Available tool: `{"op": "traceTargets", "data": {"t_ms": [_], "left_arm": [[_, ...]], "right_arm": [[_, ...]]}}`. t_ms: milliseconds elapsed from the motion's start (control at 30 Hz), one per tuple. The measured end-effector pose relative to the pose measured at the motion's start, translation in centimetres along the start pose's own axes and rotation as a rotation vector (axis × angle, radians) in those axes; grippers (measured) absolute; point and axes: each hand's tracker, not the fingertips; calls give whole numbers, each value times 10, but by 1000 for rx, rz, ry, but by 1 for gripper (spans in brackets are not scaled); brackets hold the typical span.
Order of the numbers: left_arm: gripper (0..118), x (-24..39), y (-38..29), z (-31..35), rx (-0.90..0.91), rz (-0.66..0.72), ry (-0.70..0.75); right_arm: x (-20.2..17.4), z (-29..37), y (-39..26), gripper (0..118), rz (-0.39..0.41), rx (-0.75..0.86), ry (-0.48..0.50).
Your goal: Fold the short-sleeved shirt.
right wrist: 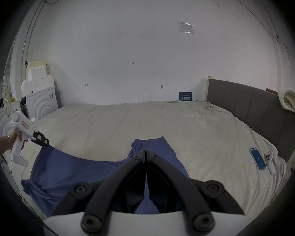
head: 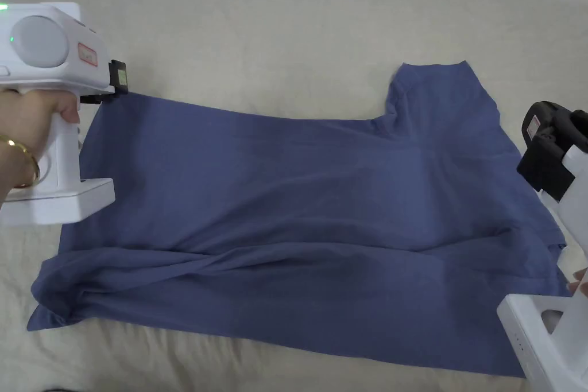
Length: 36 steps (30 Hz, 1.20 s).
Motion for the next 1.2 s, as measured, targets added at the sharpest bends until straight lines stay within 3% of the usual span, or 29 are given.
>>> {"op": "traceTargets", "data": {"t_ms": [267, 300, 333, 367, 400, 433, 467, 800, 1067, 1133, 1200], "left_arm": [[0, 14, -31, 66, 208, -21, 11], [0, 16, -35, 70, 216, -13, 8], [0, 17, -37, 73, 222, -1, 5], [0, 17, -39, 76, 227, 3, 4], [0, 19, -40, 77, 230, 5, 6], [0, 21, -42, 78, 234, 4, 10], [0, 22, -44, 79, 237, 3, 17], [0, 30, -54, 87, 227, 3, 23], [0, 28, -57, 84, 207, 48, 24], [0, 27, -58, 82, 200, 55, 27], [0, 27, -58, 81, 198, 64, 28]], "right_arm": [[23, -32, 35, 2, -5, -73, 10], [27, -41, 40, 9, -10, -105, 17], [31, -49, 46, 25, -33, -130, 14], [36, -62, 53, 53, -54, -171, 15], [42, -75, 59, 92, -58, -231, 21], [46, -88, 64, 107, -73, -270, 16], [50, -101, 67, 110, -83, -309, 0], [89, -222, 44, 110, -50, -756, -105], [107, -259, -2, 110, -104, -844, -144], [109, -261, -8, 100, -122, -840, -144], [110, -264, -11, 74, -129, -839, -143]]}}
